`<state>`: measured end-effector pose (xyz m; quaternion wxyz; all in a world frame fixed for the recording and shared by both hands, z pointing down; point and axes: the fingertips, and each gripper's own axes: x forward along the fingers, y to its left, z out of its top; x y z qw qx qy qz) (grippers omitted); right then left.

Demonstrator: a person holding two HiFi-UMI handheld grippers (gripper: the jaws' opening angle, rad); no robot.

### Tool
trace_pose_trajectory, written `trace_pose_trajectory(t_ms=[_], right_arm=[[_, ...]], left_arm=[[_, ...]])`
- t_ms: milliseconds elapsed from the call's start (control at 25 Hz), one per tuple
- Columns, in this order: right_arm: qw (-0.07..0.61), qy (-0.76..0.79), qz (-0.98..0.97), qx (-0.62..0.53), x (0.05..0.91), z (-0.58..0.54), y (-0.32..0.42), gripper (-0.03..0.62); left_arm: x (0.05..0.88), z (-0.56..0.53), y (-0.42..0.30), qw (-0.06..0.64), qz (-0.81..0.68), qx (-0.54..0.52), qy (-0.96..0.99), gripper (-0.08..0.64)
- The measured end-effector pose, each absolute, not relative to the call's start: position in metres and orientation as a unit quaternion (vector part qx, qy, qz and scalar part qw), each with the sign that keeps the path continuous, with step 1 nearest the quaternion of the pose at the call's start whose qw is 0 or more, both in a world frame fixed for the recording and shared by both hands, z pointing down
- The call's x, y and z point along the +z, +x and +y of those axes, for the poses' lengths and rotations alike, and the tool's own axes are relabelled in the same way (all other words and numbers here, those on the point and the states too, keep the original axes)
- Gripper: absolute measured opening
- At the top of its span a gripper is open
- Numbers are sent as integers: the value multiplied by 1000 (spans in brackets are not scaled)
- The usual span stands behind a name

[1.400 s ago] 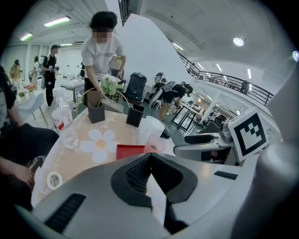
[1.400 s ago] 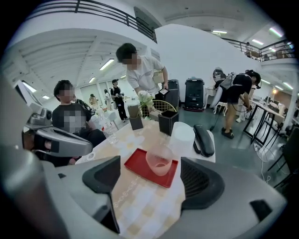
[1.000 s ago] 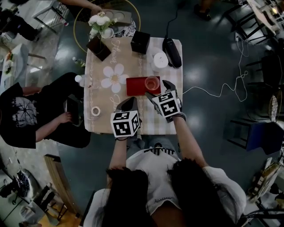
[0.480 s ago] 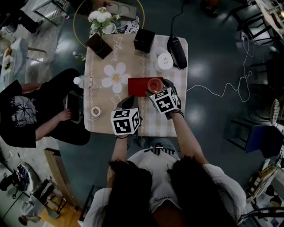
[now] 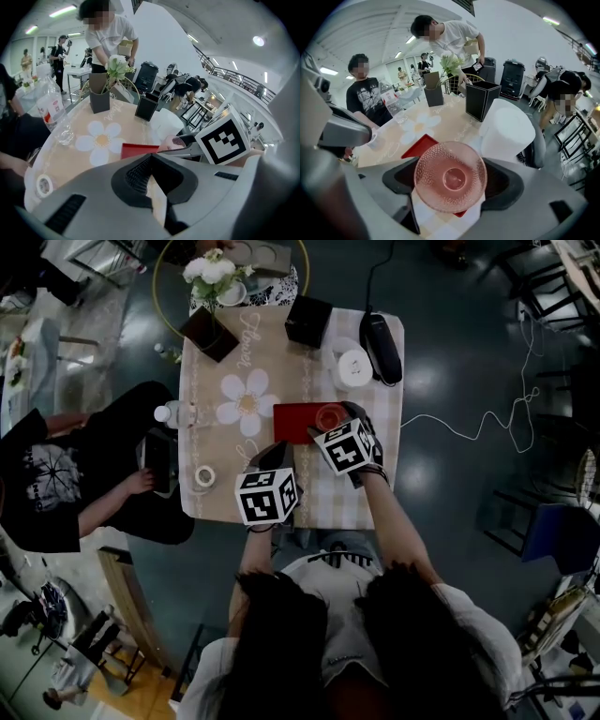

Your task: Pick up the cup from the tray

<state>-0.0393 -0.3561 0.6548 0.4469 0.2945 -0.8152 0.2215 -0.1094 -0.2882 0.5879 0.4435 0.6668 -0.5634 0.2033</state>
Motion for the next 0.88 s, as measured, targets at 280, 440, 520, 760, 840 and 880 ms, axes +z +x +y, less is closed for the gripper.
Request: trace_pose_trajectory(t_ms=[280, 440, 520, 760, 840, 880], right_arm=[[457, 291, -810, 222, 657, -355, -39, 394], [457, 283, -815, 218, 654, -354, -40, 394], [454, 282, -817, 215, 651, -354, -41, 394], [441, 289, -823, 211, 631, -352, -35, 394], [441, 291, -823, 205, 624, -350, -30, 394], [443, 291, -823, 202, 621, -348, -28, 394]], left_arm=[[589, -288, -111, 443, -558, 204, 671, 8], [589, -289, -111, 444, -558, 205, 671, 8], [590, -288, -112, 443, -557, 206, 671, 8], [587, -284, -109, 439, -557, 203, 675, 8], [583, -284, -106, 436, -556, 200, 679, 8], [581, -284, -105, 434, -556, 198, 681, 8]])
